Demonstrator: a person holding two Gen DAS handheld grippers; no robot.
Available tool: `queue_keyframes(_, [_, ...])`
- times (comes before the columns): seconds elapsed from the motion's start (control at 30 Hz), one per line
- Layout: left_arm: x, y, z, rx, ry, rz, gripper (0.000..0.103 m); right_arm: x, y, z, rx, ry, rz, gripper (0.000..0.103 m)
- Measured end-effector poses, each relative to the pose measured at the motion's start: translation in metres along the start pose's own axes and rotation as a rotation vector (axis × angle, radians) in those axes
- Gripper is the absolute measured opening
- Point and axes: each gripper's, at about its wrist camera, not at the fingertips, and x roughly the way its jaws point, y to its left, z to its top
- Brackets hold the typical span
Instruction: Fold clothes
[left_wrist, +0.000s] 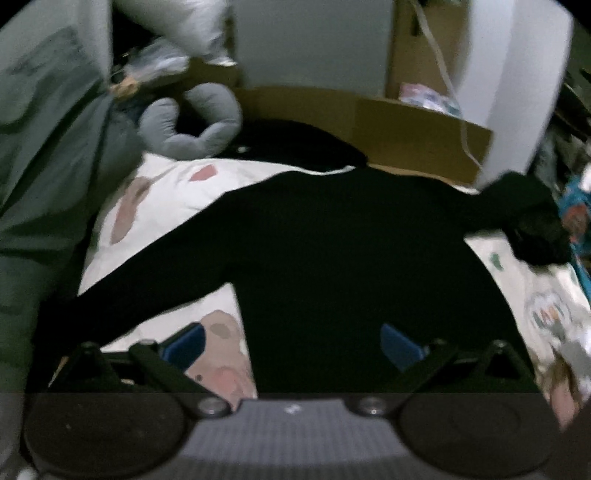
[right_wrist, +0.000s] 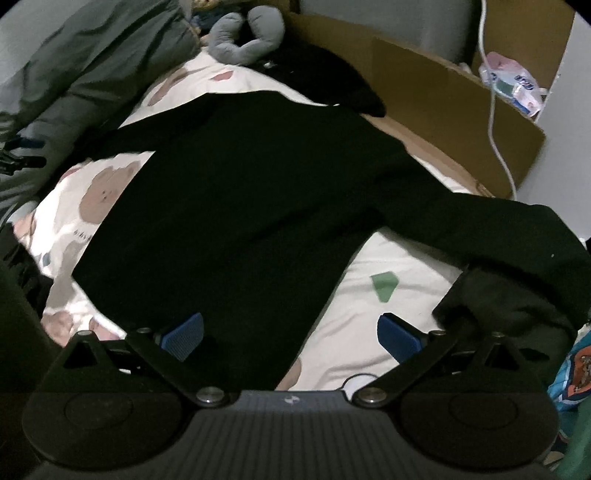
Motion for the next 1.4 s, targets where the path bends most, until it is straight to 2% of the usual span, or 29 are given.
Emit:
queue_keyframes(0.17, [-0.012, -0.025, 0.001, 0.065, 0.044, -0.036, 0.103, -0.014, 0.001, -0.017, 0.012, 0.021, 0.004, 0.103])
queue_keyframes(0.27, [-0.017, -0.029, 0.004, 0.050, 0.068, -0.057, 0.103, -0.017, 0.001, -0.023, 0.032, 0.051, 0.014, 0.103])
queue_keyframes(0.4, [-0.020, -0.029, 0.004, 0.043, 0.082, -0.040, 0.103, -0.020, 0.008, -0.027, 0.004, 0.054, 0.004, 0.103])
queue_keyframes(0.6, [-0.018, -0.029, 0.002, 0.057, 0.128, -0.023, 0.103, -0.019, 0.016, -0.031, -0.050, 0.083, 0.046, 0.103])
queue_keyframes(0.97, [-0.016, -0.032, -0.002, 0.099, 0.175, 0.001, 0.103, -0.022, 0.019, -0.032, -0.063, 0.080, 0.050, 0.103])
queue_keyframes(1.4, [-0.030, -0.024, -0.015, 0.077, 0.209, 0.059, 0.103, -0.025, 0.020, -0.030, -0.061, 0.055, 0.060, 0.103])
